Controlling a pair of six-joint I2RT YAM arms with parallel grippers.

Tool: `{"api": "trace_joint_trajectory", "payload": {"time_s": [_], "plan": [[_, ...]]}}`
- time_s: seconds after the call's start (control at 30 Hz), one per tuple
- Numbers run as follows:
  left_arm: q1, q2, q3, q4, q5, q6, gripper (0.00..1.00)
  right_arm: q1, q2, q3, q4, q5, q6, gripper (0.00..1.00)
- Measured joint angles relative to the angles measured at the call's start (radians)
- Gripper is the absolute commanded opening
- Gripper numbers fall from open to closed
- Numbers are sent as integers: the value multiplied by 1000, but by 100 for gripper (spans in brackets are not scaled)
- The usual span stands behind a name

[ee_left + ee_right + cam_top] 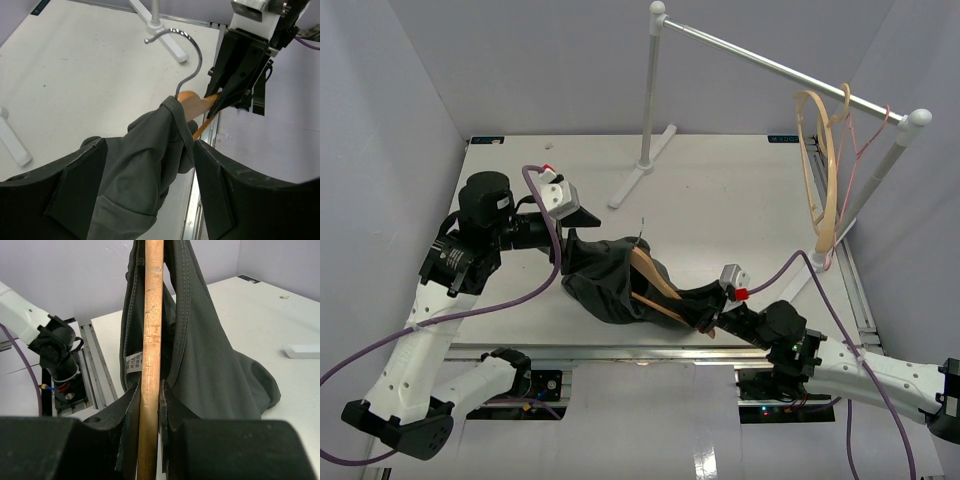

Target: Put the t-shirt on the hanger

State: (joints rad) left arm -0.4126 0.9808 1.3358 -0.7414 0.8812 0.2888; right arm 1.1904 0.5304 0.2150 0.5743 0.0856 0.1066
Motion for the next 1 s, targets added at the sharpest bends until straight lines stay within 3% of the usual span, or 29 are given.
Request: {"api": "trace_joint_trajectory", "payload": {"time_s": [0.2,0.53,0.8,1.0], "plan": [[0,-27,-22,-34,42,22,83,0,-32,0,-4,-80,0,8],[-6,101,-7,-75,201,28,76,-3,-66,0,-27,-149,2,8],[-51,129,-15,-74,253,24,66,-4,29,50,-29,-171,-1,8],[-92,175,-58,-82,250,16,46,-8,35,54,-61,-157,-7,8]]}}
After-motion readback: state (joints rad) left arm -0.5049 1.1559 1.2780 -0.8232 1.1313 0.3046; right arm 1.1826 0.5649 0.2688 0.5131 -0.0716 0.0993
